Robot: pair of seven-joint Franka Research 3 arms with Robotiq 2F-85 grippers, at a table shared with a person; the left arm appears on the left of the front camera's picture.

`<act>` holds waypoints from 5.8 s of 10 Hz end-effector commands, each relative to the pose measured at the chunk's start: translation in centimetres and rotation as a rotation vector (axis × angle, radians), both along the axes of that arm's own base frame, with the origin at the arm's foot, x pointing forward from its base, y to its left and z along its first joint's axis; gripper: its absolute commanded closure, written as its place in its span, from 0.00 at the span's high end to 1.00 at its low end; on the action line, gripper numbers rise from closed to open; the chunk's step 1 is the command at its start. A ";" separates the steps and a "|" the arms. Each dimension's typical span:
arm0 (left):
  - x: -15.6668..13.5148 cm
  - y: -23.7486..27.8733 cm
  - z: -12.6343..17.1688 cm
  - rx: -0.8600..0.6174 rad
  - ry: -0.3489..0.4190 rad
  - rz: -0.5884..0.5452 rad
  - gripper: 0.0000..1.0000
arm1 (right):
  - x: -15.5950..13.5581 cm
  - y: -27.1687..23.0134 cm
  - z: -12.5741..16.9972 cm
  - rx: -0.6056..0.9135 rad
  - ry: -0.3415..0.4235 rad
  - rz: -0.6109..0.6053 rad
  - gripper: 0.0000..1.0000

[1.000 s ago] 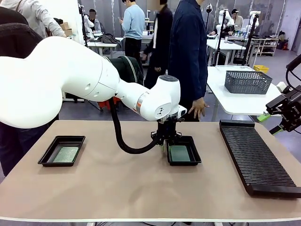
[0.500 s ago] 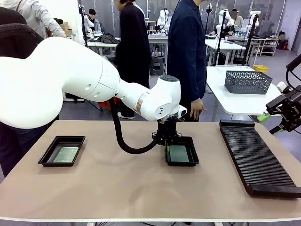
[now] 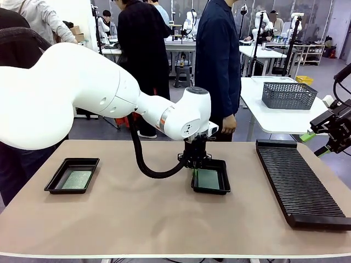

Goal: Inspect and transfer BCBs to ESD trays.
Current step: Pick up the ESD tray and place it on the left side of the table.

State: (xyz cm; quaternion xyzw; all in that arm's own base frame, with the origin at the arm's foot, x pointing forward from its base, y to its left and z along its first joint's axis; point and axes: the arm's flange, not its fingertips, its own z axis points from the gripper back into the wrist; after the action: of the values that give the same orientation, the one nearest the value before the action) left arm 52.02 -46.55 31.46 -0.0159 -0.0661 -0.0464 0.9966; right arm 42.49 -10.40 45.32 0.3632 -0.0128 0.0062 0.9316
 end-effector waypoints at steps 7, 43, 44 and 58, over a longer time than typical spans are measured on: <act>0.0 3.1 0.4 -0.113 -0.016 0.005 0.03 | -0.2 0.2 0.0 -0.013 0.002 -0.020 0.89; -4.4 39.0 -0.4 -0.221 -0.054 0.092 0.03 | -0.2 0.2 0.0 -0.013 0.002 -0.020 0.89; -4.4 39.0 -0.4 -0.221 -0.054 0.092 0.03 | -0.2 0.2 0.0 -0.013 0.002 -0.020 0.89; -4.1 34.2 8.9 -0.042 -0.107 -0.029 1.00 | -0.2 0.2 0.0 -0.013 0.002 -0.020 0.89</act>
State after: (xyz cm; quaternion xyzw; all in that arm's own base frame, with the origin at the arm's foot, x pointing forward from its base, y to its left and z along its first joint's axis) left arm 47.67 -11.65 39.35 -0.0522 -0.1392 -0.0538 0.9874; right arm 42.45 -10.40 45.28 0.3631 -0.0125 0.0058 0.9317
